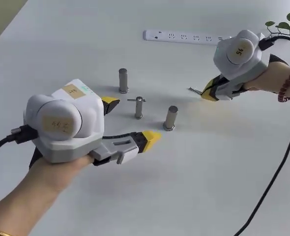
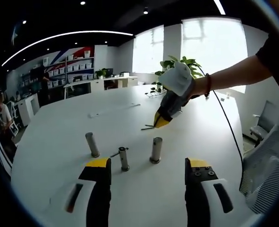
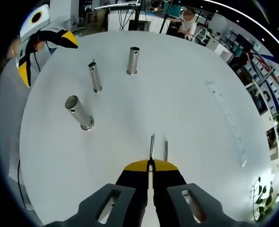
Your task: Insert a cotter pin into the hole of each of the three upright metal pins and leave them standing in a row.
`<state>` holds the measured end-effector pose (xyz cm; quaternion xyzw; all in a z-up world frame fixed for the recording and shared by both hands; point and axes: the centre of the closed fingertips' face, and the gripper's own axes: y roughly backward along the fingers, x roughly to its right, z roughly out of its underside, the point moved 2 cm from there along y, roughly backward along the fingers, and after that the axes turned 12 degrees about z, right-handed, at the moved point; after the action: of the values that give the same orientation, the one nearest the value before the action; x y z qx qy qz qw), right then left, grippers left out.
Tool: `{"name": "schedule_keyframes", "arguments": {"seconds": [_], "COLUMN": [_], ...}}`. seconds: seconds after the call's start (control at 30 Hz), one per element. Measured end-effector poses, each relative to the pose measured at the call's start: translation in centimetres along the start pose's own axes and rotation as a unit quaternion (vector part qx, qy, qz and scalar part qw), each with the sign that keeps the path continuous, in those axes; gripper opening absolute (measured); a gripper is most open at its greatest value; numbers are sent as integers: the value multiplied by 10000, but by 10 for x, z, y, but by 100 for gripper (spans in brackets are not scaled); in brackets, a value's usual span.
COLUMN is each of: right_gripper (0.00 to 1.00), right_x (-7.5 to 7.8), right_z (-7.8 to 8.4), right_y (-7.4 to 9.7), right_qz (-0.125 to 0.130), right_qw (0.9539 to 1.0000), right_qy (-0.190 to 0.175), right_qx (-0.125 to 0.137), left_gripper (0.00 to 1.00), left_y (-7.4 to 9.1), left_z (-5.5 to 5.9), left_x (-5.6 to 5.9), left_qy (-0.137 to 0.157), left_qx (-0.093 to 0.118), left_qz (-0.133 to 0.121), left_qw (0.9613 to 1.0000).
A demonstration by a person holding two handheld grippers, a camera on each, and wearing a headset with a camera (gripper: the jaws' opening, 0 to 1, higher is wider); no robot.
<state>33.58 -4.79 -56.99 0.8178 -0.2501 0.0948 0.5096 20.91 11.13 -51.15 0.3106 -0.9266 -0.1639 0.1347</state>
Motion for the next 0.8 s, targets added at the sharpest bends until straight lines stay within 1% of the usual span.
{"name": "schedule_keyframes", "arguments": {"seconds": [0.07, 0.13, 0.2, 0.33, 0.4, 0.47, 0.63, 0.67, 0.8], "right_gripper": [0, 0, 0, 0, 0, 0, 0, 0, 0], "right_x": [-6, -11, -11, -25, -31, -36, -48, -51, -58], "right_z": [-6, -11, -14, -25, -30, -35, -51, -54, -63], "right_y": [9, 16, 19, 38, 47, 53, 67, 70, 75], "right_qz": [23, 46, 72, 102, 98, 94, 112, 114, 56], "right_qw": [9999, 9996, 9991, 9976, 9967, 9956, 9919, 9910, 9886], "right_qy": [76, 189, 288, 507, 606, 690, 929, 975, 1096], "right_qx": [112, 209, 288, 461, 532, 620, 858, 908, 1028], "left_gripper": [57, 58, 57, 54, 49, 45, 37, 35, 29], "left_y": [0, 1, 1, 1, 0, -2, -7, -9, -13], "left_z": [0, -1, -3, -9, -14, -16, -23, -25, -27], "left_x": [0, 1, 1, 3, 4, 5, 8, 9, 11], "left_qy": [44, 104, 112, 97, 142, 167, 232, 243, 317], "left_qx": [-18, -5, 2, 1, 77, 105, 120, 126, 90], "left_qz": [4, 42, 59, 117, 185, 250, 377, 416, 540], "left_qw": [10000, 9999, 9999, 9999, 9997, 9995, 9989, 9988, 9980]}}
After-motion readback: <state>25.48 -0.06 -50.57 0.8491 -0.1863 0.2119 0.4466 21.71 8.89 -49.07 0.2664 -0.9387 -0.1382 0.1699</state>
